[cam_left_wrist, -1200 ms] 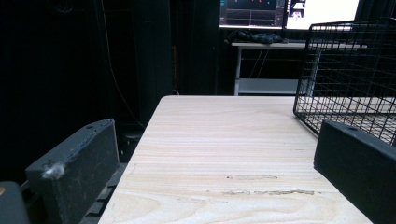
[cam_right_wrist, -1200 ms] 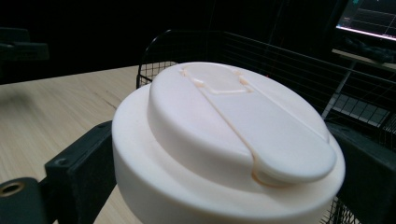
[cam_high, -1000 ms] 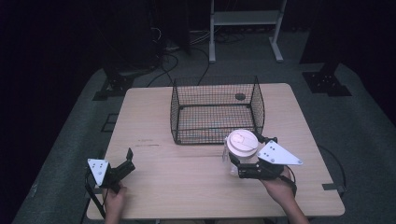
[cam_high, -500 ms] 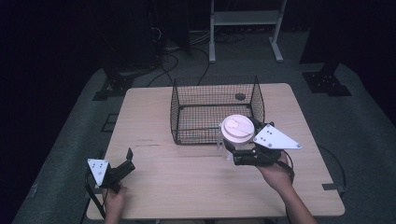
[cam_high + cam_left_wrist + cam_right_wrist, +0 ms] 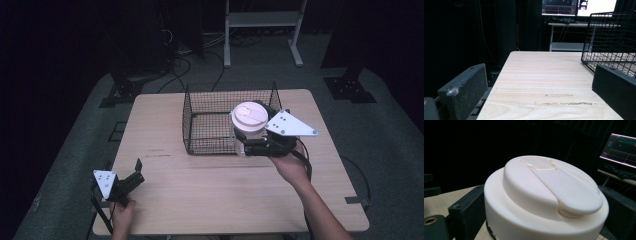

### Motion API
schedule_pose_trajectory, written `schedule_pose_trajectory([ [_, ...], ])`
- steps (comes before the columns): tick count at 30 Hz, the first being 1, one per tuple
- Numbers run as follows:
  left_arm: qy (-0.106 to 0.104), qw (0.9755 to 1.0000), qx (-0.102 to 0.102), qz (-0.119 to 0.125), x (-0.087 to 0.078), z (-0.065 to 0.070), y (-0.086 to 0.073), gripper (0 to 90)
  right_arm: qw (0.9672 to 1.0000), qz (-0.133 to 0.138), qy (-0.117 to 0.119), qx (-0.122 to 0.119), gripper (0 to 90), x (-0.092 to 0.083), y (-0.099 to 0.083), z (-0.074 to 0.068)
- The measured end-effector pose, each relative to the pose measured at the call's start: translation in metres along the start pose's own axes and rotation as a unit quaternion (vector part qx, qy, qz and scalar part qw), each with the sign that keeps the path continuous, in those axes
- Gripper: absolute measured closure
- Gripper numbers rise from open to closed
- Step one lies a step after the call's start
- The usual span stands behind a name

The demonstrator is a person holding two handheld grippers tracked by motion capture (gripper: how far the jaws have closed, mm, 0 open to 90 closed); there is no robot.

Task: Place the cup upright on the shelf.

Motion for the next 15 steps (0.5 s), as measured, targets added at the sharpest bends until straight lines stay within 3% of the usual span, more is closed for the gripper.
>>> schedule_pose_trajectory([
  [15,0.000,1.0000,0.000,0.000,0.000,0.000,0.000,0.0,0.9999,-0.008,-0.013,-0.005,4.4,0.041,0.014,0.023],
])
Point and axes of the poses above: each handheld gripper's, and its own axes: x roughly forward along the jaws, y roughly out of its top, z roughly to its right, the point moved 1 cm from there along x, roughly forward along the jaws, and after that the axes turned 14 degrees about -x, right-handed, at the moved point
